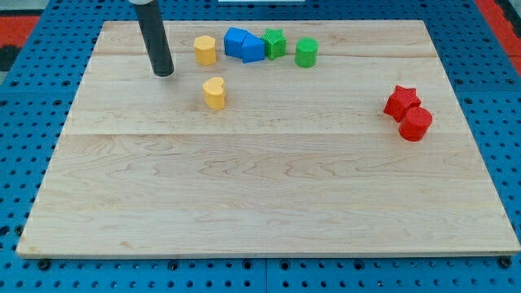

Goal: Push the hexagon into the cube

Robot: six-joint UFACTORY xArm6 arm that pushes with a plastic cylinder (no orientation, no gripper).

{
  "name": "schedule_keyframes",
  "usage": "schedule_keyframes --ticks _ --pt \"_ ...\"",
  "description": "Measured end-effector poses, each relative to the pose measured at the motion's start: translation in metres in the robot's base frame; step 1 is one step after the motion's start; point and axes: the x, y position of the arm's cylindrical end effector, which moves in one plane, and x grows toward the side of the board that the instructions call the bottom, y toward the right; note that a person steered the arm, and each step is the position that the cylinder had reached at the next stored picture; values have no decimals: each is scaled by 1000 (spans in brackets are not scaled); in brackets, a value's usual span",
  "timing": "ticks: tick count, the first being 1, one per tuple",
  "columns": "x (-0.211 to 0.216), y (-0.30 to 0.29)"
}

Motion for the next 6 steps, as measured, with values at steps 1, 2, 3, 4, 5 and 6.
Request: schedule_keyframes --ticks 1,2,3,4,5,6 --pt "0 24" --pt "-9 25" --pt "-13 42" --pt "-33 -11" --pt "-63 25" --pt "-55 54"
